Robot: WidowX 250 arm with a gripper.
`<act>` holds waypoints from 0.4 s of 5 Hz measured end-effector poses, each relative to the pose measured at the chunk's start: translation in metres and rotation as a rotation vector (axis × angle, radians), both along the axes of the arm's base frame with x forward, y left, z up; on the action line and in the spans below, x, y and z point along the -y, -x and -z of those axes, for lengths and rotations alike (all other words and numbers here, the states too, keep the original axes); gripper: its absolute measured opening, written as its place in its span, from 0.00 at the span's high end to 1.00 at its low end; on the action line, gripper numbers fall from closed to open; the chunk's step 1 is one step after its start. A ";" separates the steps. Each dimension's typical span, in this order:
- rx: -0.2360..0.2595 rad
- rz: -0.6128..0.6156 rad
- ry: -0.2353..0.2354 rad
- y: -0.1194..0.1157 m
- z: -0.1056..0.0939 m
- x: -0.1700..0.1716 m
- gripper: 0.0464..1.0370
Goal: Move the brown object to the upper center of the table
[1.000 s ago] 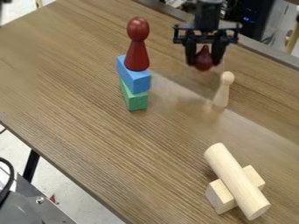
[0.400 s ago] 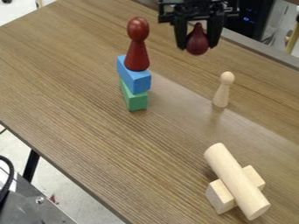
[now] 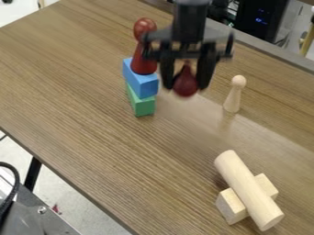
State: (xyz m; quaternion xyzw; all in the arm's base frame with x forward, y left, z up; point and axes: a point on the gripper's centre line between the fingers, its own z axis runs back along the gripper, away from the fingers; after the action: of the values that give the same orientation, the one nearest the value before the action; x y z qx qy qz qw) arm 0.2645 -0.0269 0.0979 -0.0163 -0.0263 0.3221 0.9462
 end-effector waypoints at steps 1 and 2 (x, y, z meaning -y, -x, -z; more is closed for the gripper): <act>-0.021 0.033 -0.026 0.018 0.029 0.008 0.45; -0.066 0.043 -0.043 0.023 0.056 0.011 0.45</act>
State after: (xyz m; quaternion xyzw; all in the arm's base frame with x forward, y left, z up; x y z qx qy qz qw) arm 0.2417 -0.0377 0.0415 0.0140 -0.0014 0.3013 0.9534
